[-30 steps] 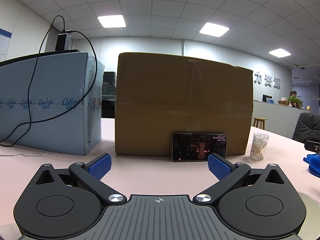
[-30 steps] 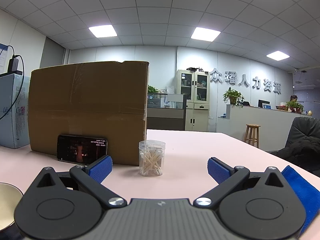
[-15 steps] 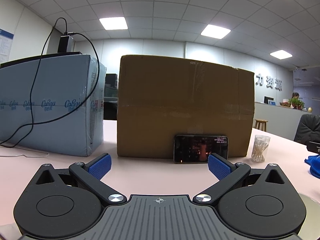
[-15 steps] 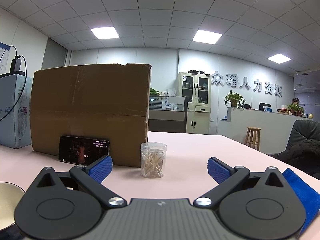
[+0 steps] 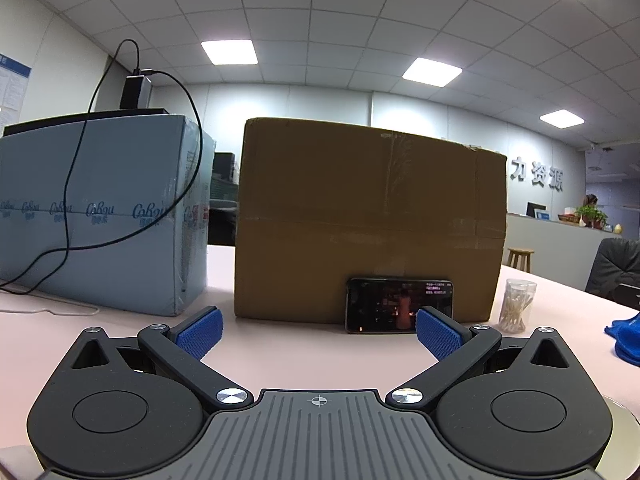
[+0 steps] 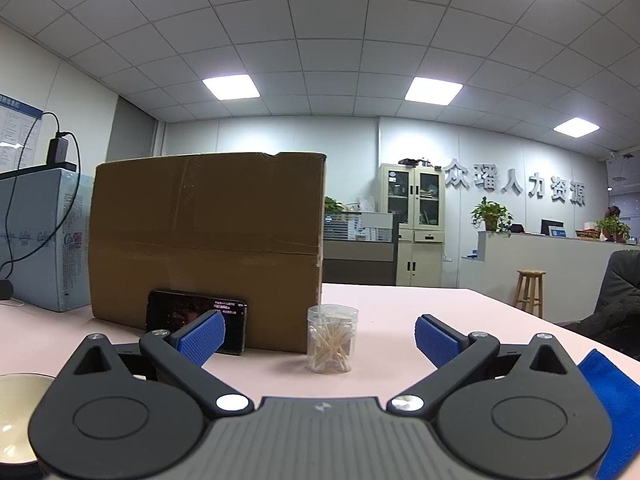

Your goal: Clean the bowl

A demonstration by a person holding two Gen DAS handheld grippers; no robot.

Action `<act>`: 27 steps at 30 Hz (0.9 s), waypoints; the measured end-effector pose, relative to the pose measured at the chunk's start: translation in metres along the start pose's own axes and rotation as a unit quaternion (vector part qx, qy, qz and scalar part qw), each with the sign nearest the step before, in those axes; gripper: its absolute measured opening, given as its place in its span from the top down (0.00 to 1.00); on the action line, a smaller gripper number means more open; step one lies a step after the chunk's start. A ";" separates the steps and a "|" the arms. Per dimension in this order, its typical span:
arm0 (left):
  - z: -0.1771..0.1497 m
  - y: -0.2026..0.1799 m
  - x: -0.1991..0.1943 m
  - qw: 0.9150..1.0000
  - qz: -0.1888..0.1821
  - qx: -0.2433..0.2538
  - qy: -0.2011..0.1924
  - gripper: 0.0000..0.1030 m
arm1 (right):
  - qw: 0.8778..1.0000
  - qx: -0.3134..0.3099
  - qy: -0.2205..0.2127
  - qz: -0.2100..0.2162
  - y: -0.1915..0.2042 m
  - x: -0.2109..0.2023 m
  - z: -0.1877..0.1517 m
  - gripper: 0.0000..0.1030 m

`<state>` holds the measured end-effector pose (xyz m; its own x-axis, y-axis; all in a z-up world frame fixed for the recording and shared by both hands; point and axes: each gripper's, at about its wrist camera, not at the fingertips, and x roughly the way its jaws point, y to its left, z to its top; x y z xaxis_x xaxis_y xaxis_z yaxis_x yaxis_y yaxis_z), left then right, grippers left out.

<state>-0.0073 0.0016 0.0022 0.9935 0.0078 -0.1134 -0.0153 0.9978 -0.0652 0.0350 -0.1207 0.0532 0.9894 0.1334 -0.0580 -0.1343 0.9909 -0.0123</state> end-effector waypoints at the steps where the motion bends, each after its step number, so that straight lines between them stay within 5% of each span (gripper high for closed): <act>1: 0.000 0.000 0.000 1.000 -0.004 0.000 0.002 0.00 | 1.000 0.001 0.002 0.007 0.000 -0.001 0.000 0.00; 10: -0.002 -0.005 -0.002 0.998 -0.048 0.008 0.026 0.00 | 0.998 -0.030 0.006 0.052 0.016 -0.009 0.004 0.00; 18: -0.004 -0.006 0.001 0.997 -0.050 0.001 0.051 0.00 | 0.994 -0.047 0.037 0.096 0.023 -0.002 0.004 0.03; 27: -0.005 -0.013 0.001 0.995 -0.064 0.021 0.070 0.00 | 0.967 -0.110 0.096 0.211 0.039 -0.014 0.009 0.08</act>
<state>-0.0069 -0.0115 -0.0018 0.9614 -0.1262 -0.2444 0.1181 0.9919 -0.0476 0.0167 -0.0839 0.0626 0.8180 0.4975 -0.2887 -0.5532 0.8181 -0.1573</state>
